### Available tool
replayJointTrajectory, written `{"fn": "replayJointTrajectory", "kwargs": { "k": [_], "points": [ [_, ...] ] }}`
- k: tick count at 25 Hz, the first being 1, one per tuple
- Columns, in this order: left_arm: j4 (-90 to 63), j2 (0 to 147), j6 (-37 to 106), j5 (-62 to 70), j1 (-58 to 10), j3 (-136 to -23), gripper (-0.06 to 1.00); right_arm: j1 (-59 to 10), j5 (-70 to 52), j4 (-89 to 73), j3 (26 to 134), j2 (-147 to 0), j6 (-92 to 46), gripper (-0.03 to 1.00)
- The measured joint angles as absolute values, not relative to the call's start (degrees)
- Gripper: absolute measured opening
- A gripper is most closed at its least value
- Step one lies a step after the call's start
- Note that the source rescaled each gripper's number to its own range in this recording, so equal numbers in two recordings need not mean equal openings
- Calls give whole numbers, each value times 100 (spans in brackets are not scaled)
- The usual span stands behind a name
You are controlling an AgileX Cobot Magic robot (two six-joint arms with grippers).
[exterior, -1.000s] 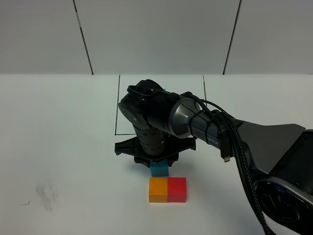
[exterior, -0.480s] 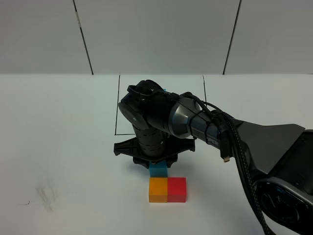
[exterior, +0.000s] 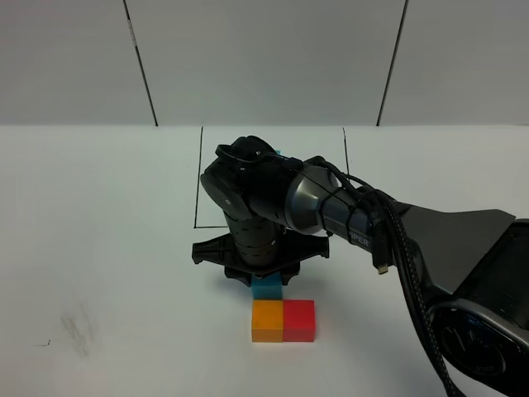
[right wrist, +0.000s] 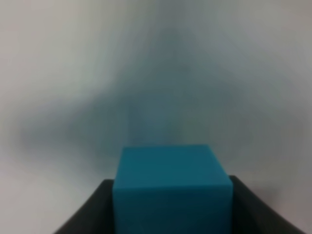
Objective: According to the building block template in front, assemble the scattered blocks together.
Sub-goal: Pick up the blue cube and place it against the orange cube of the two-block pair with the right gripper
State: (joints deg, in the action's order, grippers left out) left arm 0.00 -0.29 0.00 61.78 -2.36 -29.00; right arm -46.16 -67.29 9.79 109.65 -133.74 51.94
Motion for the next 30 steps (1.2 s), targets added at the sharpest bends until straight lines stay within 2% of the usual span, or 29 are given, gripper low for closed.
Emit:
{"fn": "replayJointTrajectory", "kwargs": {
  "k": [30],
  "points": [
    [0, -29, 0, 6178, -236, -2900, 65, -4616, -6701, 804, 10956, -13597, 5141, 0]
  ]
}}
